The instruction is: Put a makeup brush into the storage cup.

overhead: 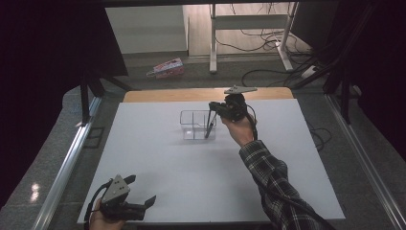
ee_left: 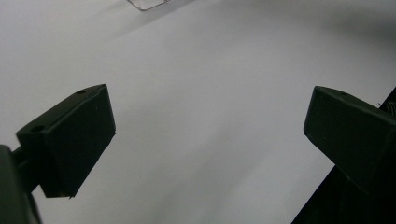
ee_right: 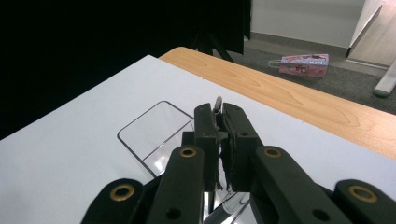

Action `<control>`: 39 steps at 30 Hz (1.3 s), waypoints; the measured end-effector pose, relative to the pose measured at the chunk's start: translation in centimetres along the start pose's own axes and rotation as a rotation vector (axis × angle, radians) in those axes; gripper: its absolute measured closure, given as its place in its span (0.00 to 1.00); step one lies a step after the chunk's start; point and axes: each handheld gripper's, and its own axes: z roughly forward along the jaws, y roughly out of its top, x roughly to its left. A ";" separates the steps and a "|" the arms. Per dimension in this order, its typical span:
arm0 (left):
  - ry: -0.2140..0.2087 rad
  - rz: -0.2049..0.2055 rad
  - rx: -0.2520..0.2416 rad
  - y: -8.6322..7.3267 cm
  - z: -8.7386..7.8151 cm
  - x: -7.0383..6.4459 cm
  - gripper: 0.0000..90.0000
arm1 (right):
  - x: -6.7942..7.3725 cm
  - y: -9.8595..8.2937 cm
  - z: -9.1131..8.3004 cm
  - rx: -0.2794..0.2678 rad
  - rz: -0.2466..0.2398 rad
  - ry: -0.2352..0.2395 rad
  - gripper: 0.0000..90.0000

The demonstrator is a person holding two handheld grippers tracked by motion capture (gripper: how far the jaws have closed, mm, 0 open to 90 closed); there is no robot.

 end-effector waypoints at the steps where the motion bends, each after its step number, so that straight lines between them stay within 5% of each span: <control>1: 0.000 0.000 0.000 0.0 0.0 0.0 0.03 | 0.0 0.0 0.0 0.004 -0.006 -0.001 0.93; 3: 0.000 0.001 0.001 0.0 0.0 0.0 0.03 | 0.1 0.0 0.1 0.006 -0.013 0.002 0.86; 8: 0.000 0.003 0.000 0.0 0.0 0.0 0.03 | 0.3 0.3 0.5 -0.003 -0.051 -0.029 0.38; 13: 0.000 0.001 0.001 0.0 0.0 0.0 0.03 | 0.2 0.6 1.0 -0.015 -0.037 -0.048 0.08; 16: 0.000 0.000 0.001 0.0 0.0 0.0 0.03 | 0.1 0.5 1.2 -0.008 -0.021 -0.085 0.03; 26: 0.002 0.000 0.003 0.0 0.1 0.0 0.03 | 0.0 0.5 1.2 0.021 0.000 -0.073 0.02; 39: -0.001 -0.019 0.002 0.0 0.0 0.2 0.02 | 0.1 0.7 0.4 0.061 -0.030 -0.076 0.02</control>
